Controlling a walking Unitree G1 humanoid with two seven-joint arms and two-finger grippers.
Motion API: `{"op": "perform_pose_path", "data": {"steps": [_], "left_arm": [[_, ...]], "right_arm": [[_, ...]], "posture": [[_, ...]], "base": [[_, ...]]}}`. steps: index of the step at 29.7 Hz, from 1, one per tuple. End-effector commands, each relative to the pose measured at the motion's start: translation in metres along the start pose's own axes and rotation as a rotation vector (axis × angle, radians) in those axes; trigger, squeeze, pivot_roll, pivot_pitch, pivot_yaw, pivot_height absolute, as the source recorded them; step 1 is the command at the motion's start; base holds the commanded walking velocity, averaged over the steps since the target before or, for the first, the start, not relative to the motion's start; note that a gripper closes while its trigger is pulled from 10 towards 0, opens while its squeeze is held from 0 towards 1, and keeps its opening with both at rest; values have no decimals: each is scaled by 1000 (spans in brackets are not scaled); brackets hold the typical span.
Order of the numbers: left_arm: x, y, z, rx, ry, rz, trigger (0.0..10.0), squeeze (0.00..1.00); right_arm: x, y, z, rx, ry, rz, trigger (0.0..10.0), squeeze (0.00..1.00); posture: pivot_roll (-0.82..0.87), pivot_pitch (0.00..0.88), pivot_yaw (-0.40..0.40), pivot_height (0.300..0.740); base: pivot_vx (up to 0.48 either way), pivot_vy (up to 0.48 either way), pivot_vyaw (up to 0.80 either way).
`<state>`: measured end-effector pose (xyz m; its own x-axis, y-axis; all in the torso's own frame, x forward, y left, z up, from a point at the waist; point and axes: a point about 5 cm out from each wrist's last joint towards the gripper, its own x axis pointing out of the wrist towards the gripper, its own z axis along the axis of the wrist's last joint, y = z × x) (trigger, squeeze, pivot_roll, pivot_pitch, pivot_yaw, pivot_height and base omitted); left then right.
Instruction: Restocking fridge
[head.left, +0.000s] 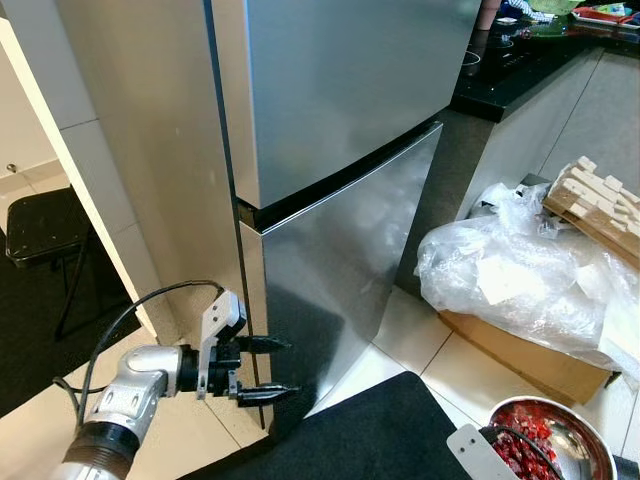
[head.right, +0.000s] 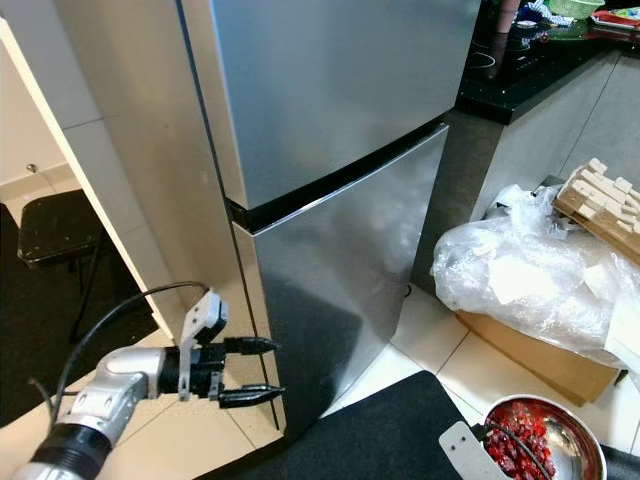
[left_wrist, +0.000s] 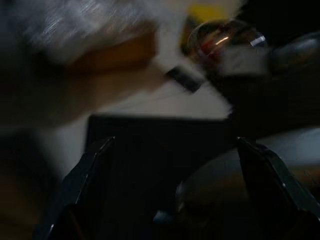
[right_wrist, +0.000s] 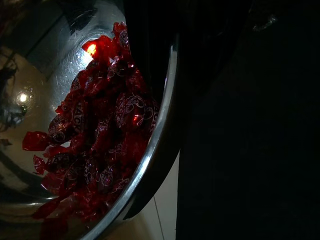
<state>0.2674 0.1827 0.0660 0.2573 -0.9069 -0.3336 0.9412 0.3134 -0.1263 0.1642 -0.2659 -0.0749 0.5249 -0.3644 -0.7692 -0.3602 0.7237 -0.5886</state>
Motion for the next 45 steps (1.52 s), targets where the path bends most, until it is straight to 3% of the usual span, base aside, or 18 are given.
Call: {"op": "perform_pose_path", "data": {"steps": [1,3,5,11,13,14,16,21,31,39,45], "left_arm": [[-10,10,0,45,38,98,10000,0],[-17,28,12,95,-32,306,10000,0],[-19,33,17,108,-62,366,10000,0],[-20,36,21,128,-85,416,10000,0],[-22,45,39,136,-232,519,10000,0],[-22,45,39,136,-232,519,10000,0],[-24,49,52,143,-338,574,10000,0],[-19,54,66,180,-402,612,10000,0],[-9,62,74,215,-394,666,10000,0],[-9,75,80,202,-374,759,10000,0],[-2,77,89,210,-389,743,10000,0]], "right_arm": [[1,-4,2,1,-8,-16,10000,0],[1,-5,2,1,-8,-15,10000,0],[1,-5,2,2,-7,-15,10000,0],[1,-5,2,2,-7,-15,10000,0],[1,-4,2,2,-6,-14,10000,0],[1,-4,2,2,-6,-14,10000,0],[1,-4,2,2,-5,-14,10000,0],[1,-4,1,2,-5,-14,10000,0],[0,-3,1,3,-2,-13,10000,0],[0,-2,0,4,-1,-9,10000,0],[0,-2,-1,5,1,-10,10000,0]], "posture": [[-21,0,-27,740],[-20,0,-26,740],[-20,0,-26,740],[-20,0,-26,740],[-20,0,-26,740],[-20,0,-26,740],[-20,0,-27,740],[-22,0,-27,740],[-25,0,-23,740],[-28,0,-22,740],[-33,0,-22,740]], "base": [[0,0,0],[0,0,0],[0,0,0],[0,0,0],[0,0,0],[0,0,0],[0,0,0],[0,0,0],[0,0,0],[0,0,0],[0,0,0]]}}
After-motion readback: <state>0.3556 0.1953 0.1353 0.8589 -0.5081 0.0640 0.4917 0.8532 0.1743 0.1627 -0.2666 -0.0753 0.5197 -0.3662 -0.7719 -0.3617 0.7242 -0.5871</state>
